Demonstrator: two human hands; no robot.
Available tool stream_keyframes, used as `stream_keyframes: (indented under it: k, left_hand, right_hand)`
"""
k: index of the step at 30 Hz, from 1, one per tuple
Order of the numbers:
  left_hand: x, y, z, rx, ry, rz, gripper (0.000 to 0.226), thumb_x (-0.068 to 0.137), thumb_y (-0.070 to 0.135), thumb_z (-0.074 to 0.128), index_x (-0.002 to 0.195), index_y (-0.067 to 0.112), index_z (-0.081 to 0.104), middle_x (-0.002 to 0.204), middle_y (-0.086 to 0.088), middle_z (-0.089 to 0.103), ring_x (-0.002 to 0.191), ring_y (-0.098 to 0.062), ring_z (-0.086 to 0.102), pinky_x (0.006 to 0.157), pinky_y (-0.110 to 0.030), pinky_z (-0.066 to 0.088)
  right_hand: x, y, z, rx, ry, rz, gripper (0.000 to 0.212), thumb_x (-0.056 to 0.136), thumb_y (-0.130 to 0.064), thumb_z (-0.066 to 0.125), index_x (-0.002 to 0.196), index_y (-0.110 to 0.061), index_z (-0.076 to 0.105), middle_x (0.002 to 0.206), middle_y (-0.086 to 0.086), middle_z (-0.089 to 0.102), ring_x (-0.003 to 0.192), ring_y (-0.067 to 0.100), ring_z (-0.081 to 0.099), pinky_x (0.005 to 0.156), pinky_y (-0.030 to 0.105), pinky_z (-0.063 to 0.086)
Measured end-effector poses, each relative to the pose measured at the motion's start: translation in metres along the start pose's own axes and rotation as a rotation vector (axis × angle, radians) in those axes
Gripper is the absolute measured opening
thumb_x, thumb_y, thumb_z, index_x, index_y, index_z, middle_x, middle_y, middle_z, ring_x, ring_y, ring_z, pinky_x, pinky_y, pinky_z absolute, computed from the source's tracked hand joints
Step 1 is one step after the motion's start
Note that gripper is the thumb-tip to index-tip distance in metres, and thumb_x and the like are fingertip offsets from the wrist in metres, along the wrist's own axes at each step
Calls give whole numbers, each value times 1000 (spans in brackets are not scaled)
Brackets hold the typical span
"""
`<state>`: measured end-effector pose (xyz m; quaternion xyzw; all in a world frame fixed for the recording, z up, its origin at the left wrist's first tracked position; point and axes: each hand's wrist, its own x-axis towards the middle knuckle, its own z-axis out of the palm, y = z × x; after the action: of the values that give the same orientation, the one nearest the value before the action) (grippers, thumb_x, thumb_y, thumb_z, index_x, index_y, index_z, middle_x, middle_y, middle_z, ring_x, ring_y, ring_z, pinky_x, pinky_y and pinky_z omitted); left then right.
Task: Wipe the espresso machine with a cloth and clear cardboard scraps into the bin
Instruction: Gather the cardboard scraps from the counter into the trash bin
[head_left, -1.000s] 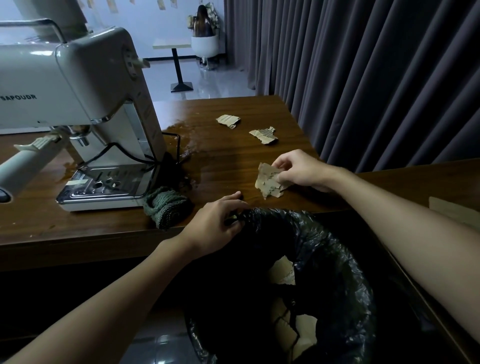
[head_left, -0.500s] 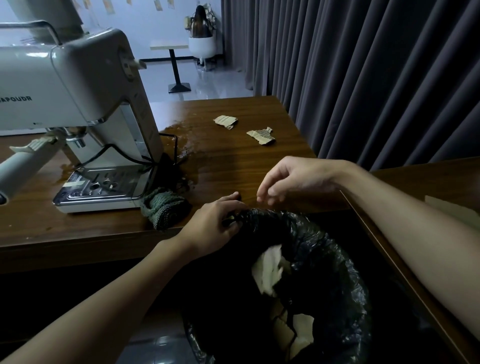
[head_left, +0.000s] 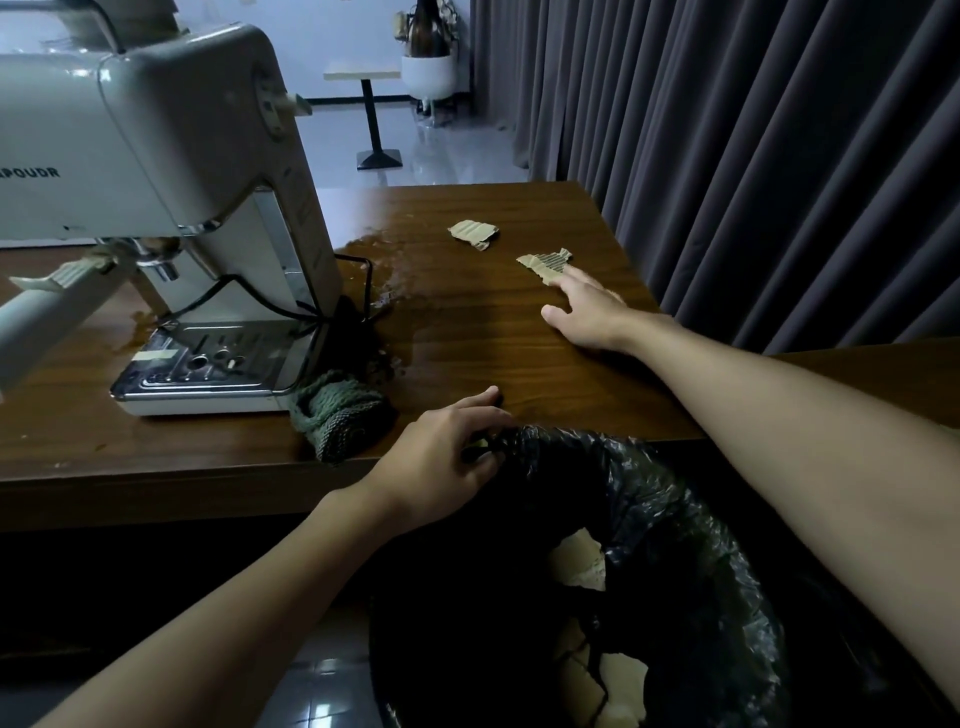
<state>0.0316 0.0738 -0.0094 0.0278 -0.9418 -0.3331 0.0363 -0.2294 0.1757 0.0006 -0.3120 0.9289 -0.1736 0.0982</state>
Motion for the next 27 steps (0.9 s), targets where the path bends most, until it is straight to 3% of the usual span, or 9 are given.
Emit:
stream_keyframes:
  k: [4,9,16,22,24,27]
  left_hand:
    - [0,1,-1,4,-3,-3,43,91,18,65,133,29,61,158,4,34,140,-13,41,110,-33,42]
    - [1,1,-2,17,-6,1,46,91,17,64,135,29,59,159,3,33,142,-12,38,111,-32,40]
    - [0,0,-1,13,-6,2,46,91,16,64,134,29,59,158,3,34,141,-13,40,112,-32,39]
    - [1,-3,1,0,16,16,45,89,16,65,131,32,62,157,1,38,139,-14,42,110,-36,43]
    - [1,-4,2,-6,15,16,45,89,16,65,131,31,62,156,1,38,140,-15,41,111,-37,43]
    - [2,-5,2,-3,22,18,45,89,16,66,131,29,62,156,0,38,141,-15,40,111,-35,42]
  right_hand:
    - [16,0,1,-86,-42,33,61,98,-45,38,153,-25,21,162,1,17,149,21,12,118,52,11]
    - [12,-5,-1,-139,29,13,47,99,-40,36,141,-21,47,152,7,31,139,27,27,111,55,19]
    - [-20,-4,-6,-35,46,-28,31,99,-37,44,123,-29,60,142,6,42,133,28,36,108,52,23]
    - [-48,4,-5,33,67,-69,16,89,-42,62,94,-28,66,119,-2,58,123,25,44,102,50,26]
    - [-55,6,-5,117,53,-67,22,84,-39,68,103,-31,62,115,-5,59,119,22,48,104,47,31]
    - [-62,5,-8,202,16,-16,53,81,-29,72,129,-31,50,119,-3,54,117,19,50,106,47,38]
